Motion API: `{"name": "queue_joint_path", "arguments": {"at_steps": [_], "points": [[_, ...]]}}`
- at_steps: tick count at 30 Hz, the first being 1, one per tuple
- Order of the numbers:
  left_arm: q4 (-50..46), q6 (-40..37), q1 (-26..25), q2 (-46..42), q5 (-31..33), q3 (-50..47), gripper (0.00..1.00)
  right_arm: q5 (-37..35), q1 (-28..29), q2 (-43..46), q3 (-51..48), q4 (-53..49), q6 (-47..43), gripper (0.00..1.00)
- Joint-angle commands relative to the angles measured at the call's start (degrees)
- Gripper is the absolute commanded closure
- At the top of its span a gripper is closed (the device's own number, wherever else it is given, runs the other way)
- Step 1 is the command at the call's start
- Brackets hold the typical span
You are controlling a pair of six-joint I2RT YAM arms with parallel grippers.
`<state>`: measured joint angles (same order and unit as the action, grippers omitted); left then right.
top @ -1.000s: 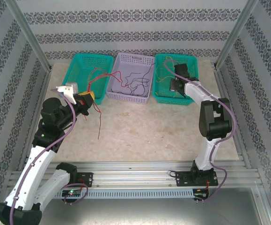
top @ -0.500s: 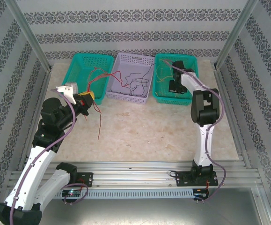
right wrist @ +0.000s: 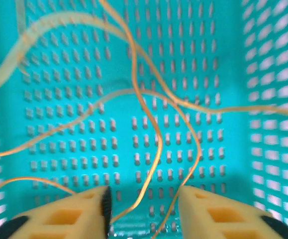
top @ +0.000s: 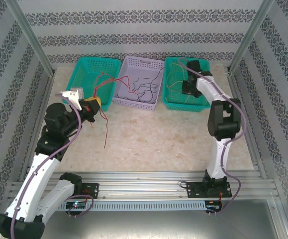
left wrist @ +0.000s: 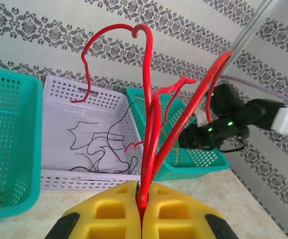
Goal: Untangle the cables
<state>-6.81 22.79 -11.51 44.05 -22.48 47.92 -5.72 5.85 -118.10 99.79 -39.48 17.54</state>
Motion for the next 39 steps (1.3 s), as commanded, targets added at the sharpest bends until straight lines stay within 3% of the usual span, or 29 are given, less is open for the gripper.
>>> {"name": "queue_joint_path", "arguments": {"at_steps": [1,9,11,15,18,25,39], "points": [[1.95,0.3,0.79,0.52,-0.9,1.96,1.0,-1.63,0.01,8.32,-2.65,5.35,0.72,0.5],[2.97,2.27,0.51,4.57,-4.93,2.52,1.0,4.0,1.8,16.34,-6.48,8.16,0.57,0.48],[4.0,3.39,-0.06,6.0,-6.33,2.6,1.0,11.69,3.06,19.26,-9.31,11.17,0.94,0.46],[2.87,4.1,-4.03,11.1,-8.86,4.87,1.0,35.73,7.46,24.59,-17.54,21.8,5.62,0.47],[0.93,2.54,-8.61,12.56,-7.21,6.44,1.0,41.9,12.34,29.84,-25.17,30.57,8.26,0.46],[-4.33,2.08,-12.95,14.99,-4.22,9.02,1.0,39.21,20.16,43.68,-39.68,40.53,6.64,0.45],[-0.03,5.87,-15.76,18.02,-3.19,6.58,1.0,34.98,25.29,58.32,-52.37,48.49,13.36,0.45]]}}
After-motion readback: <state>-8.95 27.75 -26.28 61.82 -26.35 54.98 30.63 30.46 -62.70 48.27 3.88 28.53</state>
